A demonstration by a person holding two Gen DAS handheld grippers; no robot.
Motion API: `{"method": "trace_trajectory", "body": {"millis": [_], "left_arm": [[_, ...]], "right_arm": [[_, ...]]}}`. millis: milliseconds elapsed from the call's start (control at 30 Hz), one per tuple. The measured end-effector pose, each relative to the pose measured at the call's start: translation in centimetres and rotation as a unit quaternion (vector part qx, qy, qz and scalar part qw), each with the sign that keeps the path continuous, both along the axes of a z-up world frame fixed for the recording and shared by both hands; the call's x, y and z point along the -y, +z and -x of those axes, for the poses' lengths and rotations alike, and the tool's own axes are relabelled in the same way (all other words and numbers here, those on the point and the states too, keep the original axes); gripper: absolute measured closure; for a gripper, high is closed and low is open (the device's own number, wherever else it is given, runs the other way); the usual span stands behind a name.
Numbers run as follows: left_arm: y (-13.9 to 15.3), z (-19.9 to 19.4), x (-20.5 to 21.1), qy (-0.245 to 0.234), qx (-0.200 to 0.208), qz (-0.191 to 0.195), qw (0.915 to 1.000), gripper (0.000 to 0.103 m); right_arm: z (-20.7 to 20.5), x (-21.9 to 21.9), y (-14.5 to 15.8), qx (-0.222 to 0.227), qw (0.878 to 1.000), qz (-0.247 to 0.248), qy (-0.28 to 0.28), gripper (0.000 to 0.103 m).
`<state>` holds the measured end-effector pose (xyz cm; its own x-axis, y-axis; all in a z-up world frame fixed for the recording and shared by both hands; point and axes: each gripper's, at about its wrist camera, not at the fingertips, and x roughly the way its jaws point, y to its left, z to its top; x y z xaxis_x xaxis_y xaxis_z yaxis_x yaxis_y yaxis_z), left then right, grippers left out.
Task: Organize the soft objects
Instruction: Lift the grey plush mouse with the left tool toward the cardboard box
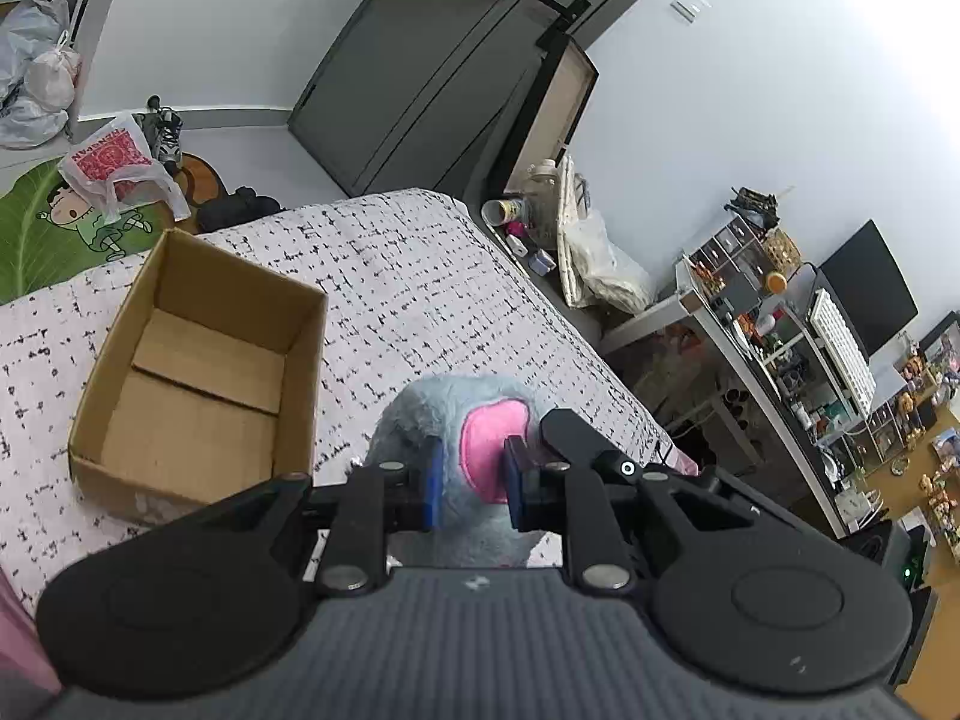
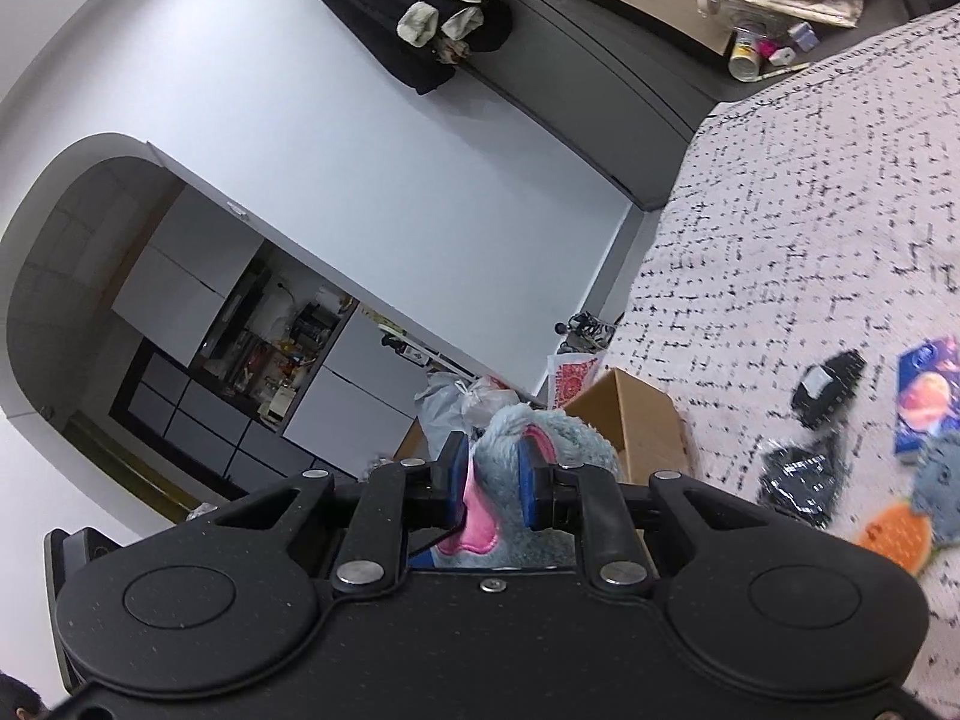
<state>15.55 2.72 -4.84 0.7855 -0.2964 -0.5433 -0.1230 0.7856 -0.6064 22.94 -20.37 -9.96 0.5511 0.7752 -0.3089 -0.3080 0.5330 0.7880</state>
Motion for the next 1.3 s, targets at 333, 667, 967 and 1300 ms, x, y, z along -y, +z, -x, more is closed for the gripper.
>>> {"method": "trace_trajectory", "body": {"millis": [333, 667, 967, 1300], "left_arm": [[-1.3, -2.3, -2.5, 0.008, 0.000, 0.016, 0.9998, 0.083], [-4.3, -4.4, -5.1, 0.026, -0.010, 0.021, 0.9994, 0.083], [-6.9, -5.9, -8.4, 0.050, -0.033, 0.036, 0.9975, 0.083], [-8.4, -7.7, -12.1, 0.064, -0.055, 0.026, 0.9961, 0.083]], "right_arm": [[-2.7, -2.2, -0.4, -0.004, 1.000, 0.001, 0.004, 0.085], [-5.4, -4.9, -2.8, -0.029, 0.999, 0.013, 0.012, 0.085], [-7.5, -8.4, -5.3, -0.052, 0.998, 0.020, 0.025, 0.085], [-9.2, -12.1, -7.3, -0.061, 0.997, 0.021, 0.042, 0.083]]}}
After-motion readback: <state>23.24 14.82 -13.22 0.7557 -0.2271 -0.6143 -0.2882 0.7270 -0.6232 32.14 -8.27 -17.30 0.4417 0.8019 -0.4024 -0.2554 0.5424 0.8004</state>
